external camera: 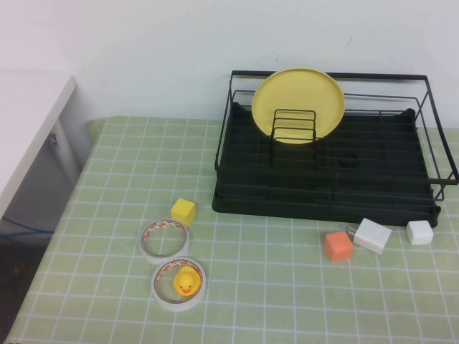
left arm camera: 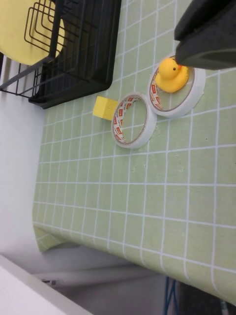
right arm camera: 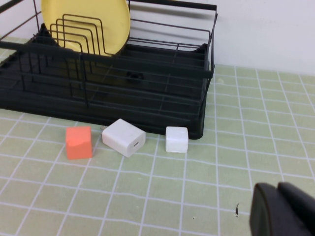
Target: Place plate on rack
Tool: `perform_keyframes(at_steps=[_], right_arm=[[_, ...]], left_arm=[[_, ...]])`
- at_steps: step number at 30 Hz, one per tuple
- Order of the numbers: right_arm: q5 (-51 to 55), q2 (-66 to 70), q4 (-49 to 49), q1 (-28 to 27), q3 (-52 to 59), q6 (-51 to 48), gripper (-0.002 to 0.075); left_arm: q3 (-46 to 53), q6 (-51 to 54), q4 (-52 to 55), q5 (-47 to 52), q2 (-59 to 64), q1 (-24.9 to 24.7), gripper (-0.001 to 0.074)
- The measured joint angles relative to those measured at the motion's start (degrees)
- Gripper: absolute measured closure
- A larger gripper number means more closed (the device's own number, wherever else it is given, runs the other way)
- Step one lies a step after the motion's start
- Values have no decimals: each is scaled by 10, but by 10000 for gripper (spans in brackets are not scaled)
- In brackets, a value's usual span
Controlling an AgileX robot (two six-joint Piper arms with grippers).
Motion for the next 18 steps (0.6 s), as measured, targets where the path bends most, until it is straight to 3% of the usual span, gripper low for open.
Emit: perform_keyframes(at_steps=[8,18], right_arm=[[0,0,0,0,0,0,715],[0,0,0,0,0,0,715]], left_arm=[[0,7,-3,0,0,54,736],[0,10,-3,0,0,61,736]])
